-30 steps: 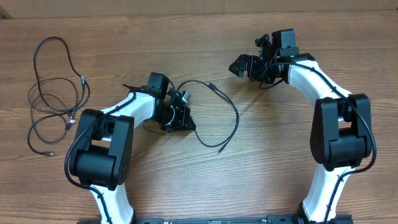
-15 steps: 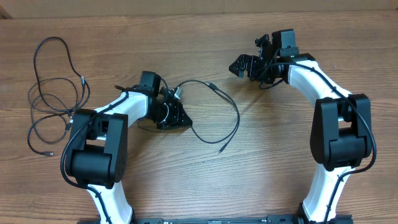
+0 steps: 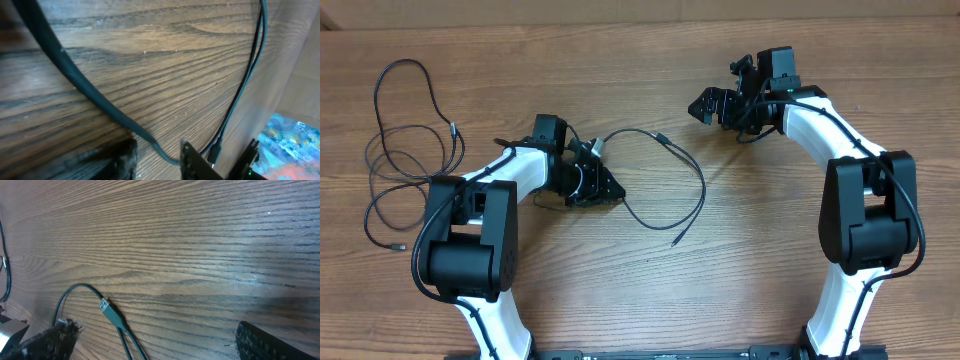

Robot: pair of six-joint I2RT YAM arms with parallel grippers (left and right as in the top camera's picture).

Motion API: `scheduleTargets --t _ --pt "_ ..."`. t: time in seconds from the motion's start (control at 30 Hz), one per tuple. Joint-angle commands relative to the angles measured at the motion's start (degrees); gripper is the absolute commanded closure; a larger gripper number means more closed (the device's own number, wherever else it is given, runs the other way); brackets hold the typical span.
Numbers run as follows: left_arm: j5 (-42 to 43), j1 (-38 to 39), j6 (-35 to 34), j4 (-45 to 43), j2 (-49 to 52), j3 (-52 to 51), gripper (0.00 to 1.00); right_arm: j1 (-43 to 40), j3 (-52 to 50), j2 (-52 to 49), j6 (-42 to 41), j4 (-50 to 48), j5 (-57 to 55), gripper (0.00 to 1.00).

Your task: Untangle cables

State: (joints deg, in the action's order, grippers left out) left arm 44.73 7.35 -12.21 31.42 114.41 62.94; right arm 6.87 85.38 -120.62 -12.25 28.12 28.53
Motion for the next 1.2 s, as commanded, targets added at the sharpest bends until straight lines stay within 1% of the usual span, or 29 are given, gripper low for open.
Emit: scheduleTargets --t 0.0,0.13,0.23,0.47,0.5,0.53,0.57,0.6,0.63,0.67,0.7,0.83,0.9,0.97,1.1,1.17 --pt "-6.10 -0.26 -4.00 0.11 0.66 -1.01 0.65 0.22 -0.48 -0.26 -0.15 -0.22 0.66 0.00" --pt "-6.86 0.04 -7.89 -1.92 0.66 -1.86 0.64 0.24 -0.48 -0.26 -0.17 -0.22 0.68 0.00" --pt "-7.34 0.48 -9.49 -3.58 0.66 -2.32 0.64 0.24 -0.48 -0.26 -0.17 -0.20 0.68 0.00" --pt "-12.22 1.99 -14.27 -5.53 0.66 -4.35 0.63 0.24 -0.48 -0.26 -0.17 -0.20 0.70 0.00" --pt "-13.07 2.05 -15.65 -5.55 0.66 -4.52 0.58 0.24 -0.48 -0.26 -0.17 -0.20 0.70 0.00" --pt "-14.19 2.05 -17.46 -5.53 0.66 -4.61 0.50 0.24 -0.48 -0.26 -0.17 -0.20 0.70 0.00" --pt "-15.41 2.05 -19.12 -5.42 0.66 -4.63 0.51 0.24 -0.48 -0.26 -0.17 -0.20 0.70 0.00" --pt "-16.39 2.05 -20.52 -5.29 0.66 -4.66 0.59 0.24 -0.48 -0.26 -0.17 -0.22 0.70 0.00" --pt "-16.63 2.05 -21.18 -5.29 0.66 -4.68 0.75 0.24 -0.48 -0.26 -0.17 -0.20 0.70 0.00" --pt "-16.59 2.05 -21.24 -5.33 0.66 -4.68 0.82 0.24 -0.48 -0.26 -0.17 -0.20 0.70 0.00" --pt "-16.50 2.05 -21.22 -5.35 0.66 -4.66 0.85 0.24 -0.48 -0.26 -0.17 -0.22 0.70 0.00" --pt "-16.00 2.05 -19.87 -5.35 0.66 -4.66 0.89 0.24 -0.48 -0.26 -0.17 -0.20 0.68 0.00" --pt "-14.23 2.03 -18.01 -5.79 0.66 -4.66 0.90 0.24 -0.48 -0.26 -0.20 0.00 0.74 0.00" --pt "-10.60 1.84 -13.79 -6.47 0.66 -4.66 0.91 0.24 -0.48 -0.26 -0.20 2.73 2.38 0.00" --pt "-1.99 0.11 -5.18 -6.64 0.66 -4.66 0.91 0.24 -0.48 -0.26 -0.20 12.68 3.76 0.00" --pt "3.96 -1.11 -0.15 -6.64 0.66 -4.66 0.91 0.24 -0.48 -0.26 -0.68 14.08 4.66 0.00"
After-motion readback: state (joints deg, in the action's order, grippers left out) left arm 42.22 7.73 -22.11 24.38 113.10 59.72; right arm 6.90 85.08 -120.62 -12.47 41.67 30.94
